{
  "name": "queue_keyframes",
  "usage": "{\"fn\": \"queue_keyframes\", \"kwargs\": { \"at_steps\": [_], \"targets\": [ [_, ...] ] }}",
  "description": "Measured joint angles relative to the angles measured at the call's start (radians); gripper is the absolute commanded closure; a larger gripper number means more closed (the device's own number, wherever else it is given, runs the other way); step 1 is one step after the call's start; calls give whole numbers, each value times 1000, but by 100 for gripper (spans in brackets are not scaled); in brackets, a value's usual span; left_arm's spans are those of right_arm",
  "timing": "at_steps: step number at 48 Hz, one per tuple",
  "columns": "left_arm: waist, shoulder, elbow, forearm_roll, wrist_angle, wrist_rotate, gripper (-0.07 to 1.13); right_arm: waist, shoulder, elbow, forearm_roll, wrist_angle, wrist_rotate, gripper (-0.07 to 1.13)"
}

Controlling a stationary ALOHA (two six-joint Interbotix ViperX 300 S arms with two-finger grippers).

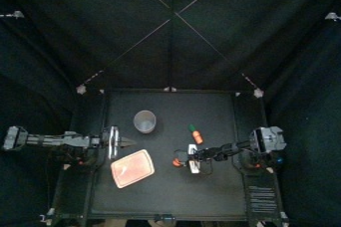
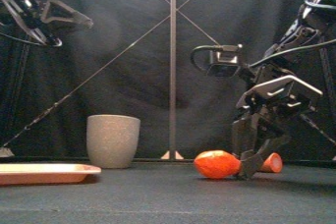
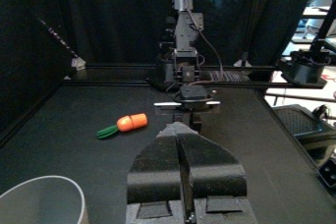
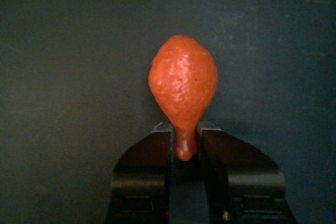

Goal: Pick the drumstick then place it in the grey bowl
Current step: Place drumstick in the grey bowl

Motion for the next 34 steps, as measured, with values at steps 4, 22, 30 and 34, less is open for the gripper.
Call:
{"fn": "queue_keyframes", "kwargs": {
  "at_steps": [4, 22, 30, 34],
  "targets": [
    [-2, -2, 3, 0, 0, 0, 107, 0, 0, -6, -3, 3, -3, 67],
    [6, 0, 5, 0, -2, 0, 107, -133, -48, -232, -183, -31, -8, 67],
    [17, 0, 9, 0, -2, 0, 107, -270, 5, -383, -285, -86, 3, 67],
    [18, 0, 15, 2, -2, -2, 107, -318, 63, -454, -295, -100, -3, 66]
  ]
}}
